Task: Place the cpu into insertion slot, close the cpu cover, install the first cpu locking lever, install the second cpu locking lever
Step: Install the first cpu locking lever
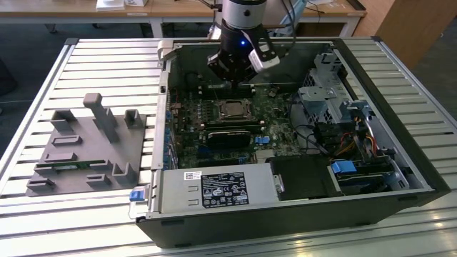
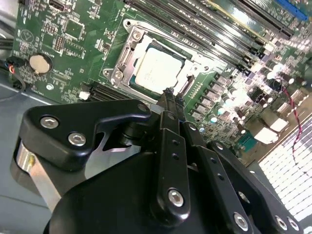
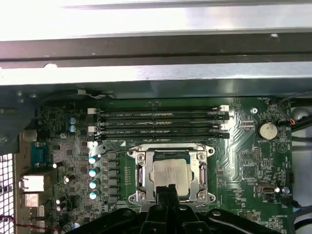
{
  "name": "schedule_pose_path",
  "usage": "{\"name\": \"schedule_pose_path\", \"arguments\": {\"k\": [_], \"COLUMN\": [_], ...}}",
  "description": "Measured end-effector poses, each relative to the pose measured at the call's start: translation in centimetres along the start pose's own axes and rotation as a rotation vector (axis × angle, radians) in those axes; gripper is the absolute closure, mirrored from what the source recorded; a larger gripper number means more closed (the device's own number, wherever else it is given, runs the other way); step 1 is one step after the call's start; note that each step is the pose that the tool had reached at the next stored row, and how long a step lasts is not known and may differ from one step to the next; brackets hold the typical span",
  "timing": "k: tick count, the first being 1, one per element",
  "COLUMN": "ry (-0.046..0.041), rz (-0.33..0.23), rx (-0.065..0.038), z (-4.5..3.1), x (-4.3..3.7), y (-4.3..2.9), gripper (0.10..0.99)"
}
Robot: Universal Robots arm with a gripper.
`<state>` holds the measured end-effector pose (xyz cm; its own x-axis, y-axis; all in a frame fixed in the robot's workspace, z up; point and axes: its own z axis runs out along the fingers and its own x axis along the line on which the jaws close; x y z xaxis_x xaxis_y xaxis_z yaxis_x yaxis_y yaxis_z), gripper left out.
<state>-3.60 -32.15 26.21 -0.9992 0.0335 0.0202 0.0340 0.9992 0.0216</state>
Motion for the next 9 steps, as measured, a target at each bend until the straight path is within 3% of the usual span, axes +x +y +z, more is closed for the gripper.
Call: {"name": "schedule_pose_path", "arguments": {"k": [9], "ry": [0.0018], "rz": [-0.097], "rx": [0.002], "z": [0.0], "x": [0.01], "y": [-0.01], "gripper": [0.98]}}
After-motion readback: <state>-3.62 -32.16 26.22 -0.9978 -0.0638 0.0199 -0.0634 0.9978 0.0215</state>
